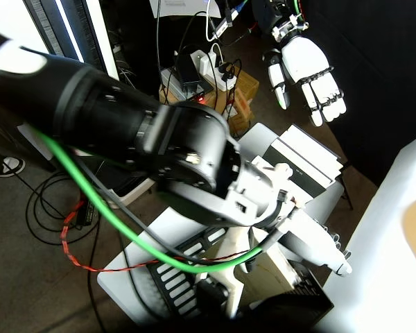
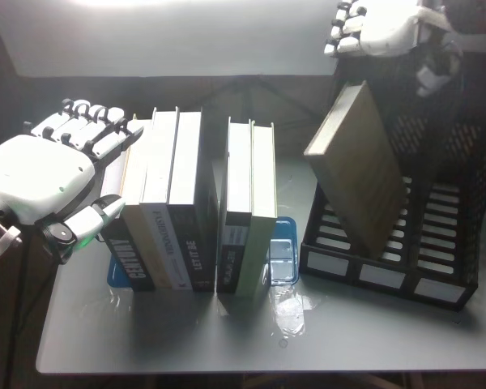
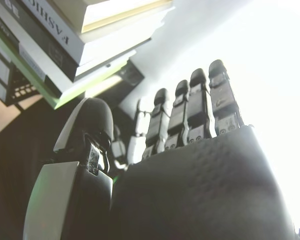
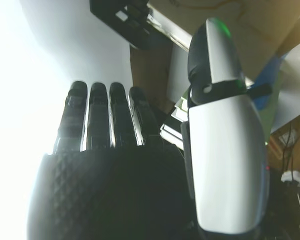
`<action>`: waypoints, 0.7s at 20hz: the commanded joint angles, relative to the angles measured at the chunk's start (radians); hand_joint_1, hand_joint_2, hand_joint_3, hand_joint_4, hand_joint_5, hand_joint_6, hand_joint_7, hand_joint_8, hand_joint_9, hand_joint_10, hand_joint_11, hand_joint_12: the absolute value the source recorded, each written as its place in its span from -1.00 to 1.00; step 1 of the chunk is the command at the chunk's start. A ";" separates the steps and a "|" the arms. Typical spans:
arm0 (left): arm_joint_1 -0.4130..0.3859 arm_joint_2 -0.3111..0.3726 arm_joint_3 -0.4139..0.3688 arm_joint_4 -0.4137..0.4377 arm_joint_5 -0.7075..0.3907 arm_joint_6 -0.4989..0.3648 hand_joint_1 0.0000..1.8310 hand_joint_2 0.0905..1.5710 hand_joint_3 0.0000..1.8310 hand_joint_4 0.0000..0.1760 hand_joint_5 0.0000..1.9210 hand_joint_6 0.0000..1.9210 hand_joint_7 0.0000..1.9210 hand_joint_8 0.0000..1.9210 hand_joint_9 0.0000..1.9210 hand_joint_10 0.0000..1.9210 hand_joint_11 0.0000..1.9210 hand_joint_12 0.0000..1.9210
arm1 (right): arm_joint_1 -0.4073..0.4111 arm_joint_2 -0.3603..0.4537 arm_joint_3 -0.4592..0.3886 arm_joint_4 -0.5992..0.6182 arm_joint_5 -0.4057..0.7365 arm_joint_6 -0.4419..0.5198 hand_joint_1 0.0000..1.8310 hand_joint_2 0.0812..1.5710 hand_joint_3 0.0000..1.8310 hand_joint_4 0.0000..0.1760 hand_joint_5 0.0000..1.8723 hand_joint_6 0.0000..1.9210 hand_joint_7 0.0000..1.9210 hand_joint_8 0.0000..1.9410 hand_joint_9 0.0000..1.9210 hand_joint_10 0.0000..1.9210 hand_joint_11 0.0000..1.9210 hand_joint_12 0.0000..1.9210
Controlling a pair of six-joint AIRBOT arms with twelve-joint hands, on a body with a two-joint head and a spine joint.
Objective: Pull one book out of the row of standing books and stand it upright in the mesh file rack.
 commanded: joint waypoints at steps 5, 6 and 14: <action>-0.009 0.002 -0.003 0.009 -0.111 -0.013 -0.50 0.93 -1.00 -0.99 -0.93 -1.00 -1.00 -1.00 -1.00 -1.00 -1.00 -1.00 | 0.051 0.122 -0.152 -0.014 -0.169 0.066 -0.06 0.19 -0.99 -0.74 -1.00 -1.00 -1.00 -1.00 -1.00 -1.00 -1.00 -1.00; -0.009 0.004 -0.005 0.008 -0.113 -0.016 -0.49 0.92 -1.00 -0.95 -0.93 -1.00 -1.00 -1.00 -1.00 -1.00 -1.00 -1.00 | 0.051 0.146 -0.188 0.015 -0.191 0.066 -0.09 0.17 -1.00 -0.81 -1.00 -1.00 -1.00 -1.00 -1.00 -1.00 -1.00 -1.00; -0.009 0.034 -0.034 -0.007 -0.163 -0.049 -0.38 0.88 -1.00 -0.73 -0.95 -1.00 -1.00 -1.00 -1.00 -1.00 -1.00 -1.00 | -0.012 0.315 -0.437 0.170 -0.417 0.079 -0.37 0.38 -0.95 -0.81 -1.00 -1.00 -1.00 -1.00 -1.00 -1.00 -1.00 -1.00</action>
